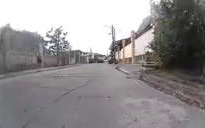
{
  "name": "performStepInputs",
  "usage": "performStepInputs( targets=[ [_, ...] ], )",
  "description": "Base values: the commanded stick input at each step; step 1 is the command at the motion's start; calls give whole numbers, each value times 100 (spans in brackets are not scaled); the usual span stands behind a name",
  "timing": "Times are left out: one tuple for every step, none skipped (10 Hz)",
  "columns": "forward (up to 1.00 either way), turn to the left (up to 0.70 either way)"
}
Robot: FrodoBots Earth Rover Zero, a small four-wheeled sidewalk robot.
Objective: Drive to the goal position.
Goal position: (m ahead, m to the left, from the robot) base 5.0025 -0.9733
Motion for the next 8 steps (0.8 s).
performStepInputs(
  targets=[
    [68,0],
    [68,0],
    [68,0],
    [68,0],
    [68,0],
    [68,0],
    [68,-18],
    [68,-29]
  ],
)
